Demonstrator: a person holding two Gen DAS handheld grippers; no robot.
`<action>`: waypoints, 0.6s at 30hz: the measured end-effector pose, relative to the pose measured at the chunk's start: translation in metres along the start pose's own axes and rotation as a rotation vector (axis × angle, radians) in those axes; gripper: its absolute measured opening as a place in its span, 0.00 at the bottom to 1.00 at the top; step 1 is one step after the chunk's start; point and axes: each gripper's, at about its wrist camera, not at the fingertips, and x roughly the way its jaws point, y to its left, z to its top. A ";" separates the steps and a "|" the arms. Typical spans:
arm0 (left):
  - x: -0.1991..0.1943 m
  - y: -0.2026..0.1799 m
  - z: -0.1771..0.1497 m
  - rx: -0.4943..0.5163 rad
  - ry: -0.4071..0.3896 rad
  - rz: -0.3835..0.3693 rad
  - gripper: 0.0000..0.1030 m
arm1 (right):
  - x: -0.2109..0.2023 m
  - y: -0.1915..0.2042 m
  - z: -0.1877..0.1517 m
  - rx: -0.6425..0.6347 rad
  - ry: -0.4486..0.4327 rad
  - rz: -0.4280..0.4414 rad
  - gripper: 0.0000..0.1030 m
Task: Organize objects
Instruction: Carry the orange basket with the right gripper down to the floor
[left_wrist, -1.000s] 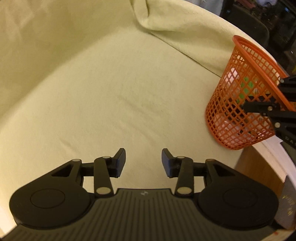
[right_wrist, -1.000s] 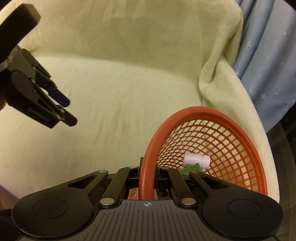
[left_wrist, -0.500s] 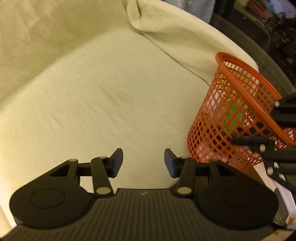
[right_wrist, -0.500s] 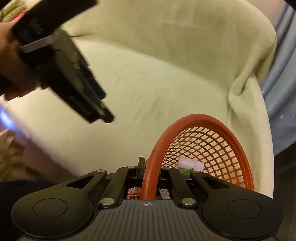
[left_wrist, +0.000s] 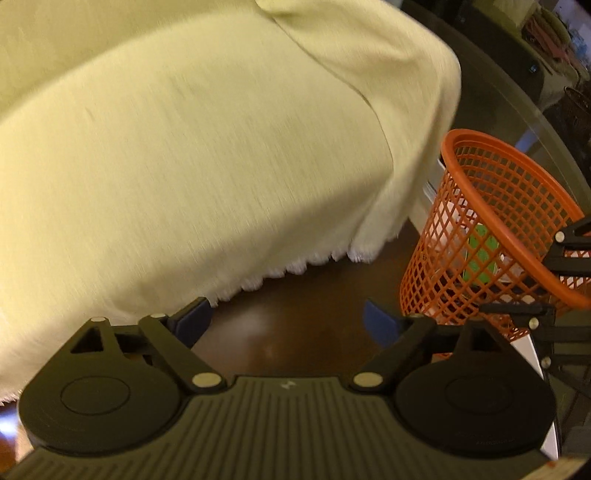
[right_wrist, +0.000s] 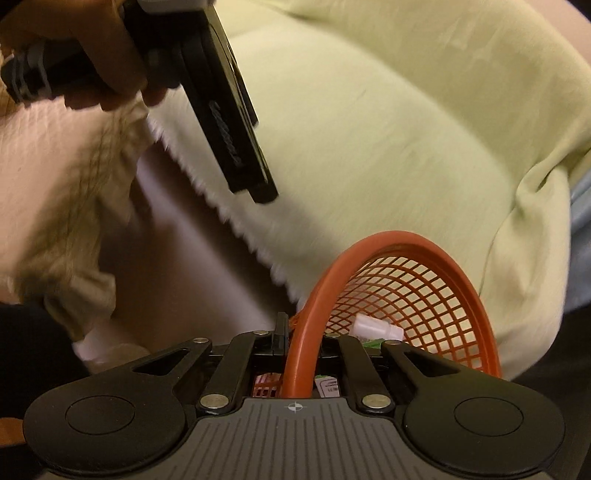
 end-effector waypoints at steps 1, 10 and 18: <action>0.009 -0.003 -0.008 -0.007 0.007 -0.001 0.88 | 0.009 0.005 -0.008 -0.005 0.013 -0.002 0.03; 0.096 -0.001 -0.080 -0.036 0.029 0.029 0.91 | 0.142 0.046 -0.070 -0.061 0.033 -0.011 0.03; 0.212 0.025 -0.117 -0.087 0.025 0.091 0.92 | 0.306 0.058 -0.112 -0.101 -0.007 -0.040 0.04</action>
